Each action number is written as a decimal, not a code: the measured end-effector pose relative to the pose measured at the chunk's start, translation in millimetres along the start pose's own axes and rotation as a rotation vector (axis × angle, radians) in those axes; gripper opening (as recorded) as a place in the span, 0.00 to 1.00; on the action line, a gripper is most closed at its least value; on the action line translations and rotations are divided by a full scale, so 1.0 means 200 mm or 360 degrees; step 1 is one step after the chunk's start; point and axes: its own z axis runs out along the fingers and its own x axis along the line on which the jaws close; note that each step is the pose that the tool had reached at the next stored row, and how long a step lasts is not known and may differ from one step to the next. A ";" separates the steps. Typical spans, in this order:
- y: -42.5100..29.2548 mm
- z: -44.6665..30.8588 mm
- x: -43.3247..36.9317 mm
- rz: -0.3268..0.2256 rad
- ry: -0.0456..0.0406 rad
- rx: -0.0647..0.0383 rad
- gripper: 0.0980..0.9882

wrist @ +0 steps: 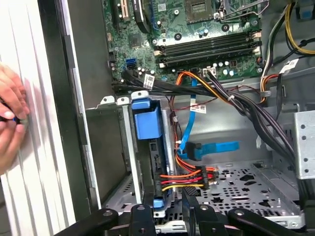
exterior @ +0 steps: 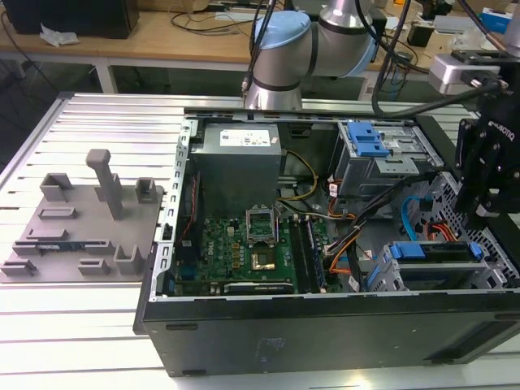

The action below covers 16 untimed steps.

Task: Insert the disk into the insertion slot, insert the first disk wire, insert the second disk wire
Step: 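Insert the second disk wire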

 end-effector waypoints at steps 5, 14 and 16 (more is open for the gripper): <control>0.068 -0.041 -0.180 -0.0014 0.0227 0.0009 0.30; 0.168 -0.035 -0.190 0.0004 0.0245 0.0005 0.30; 0.174 -0.026 -0.200 0.0007 0.0252 0.0004 0.30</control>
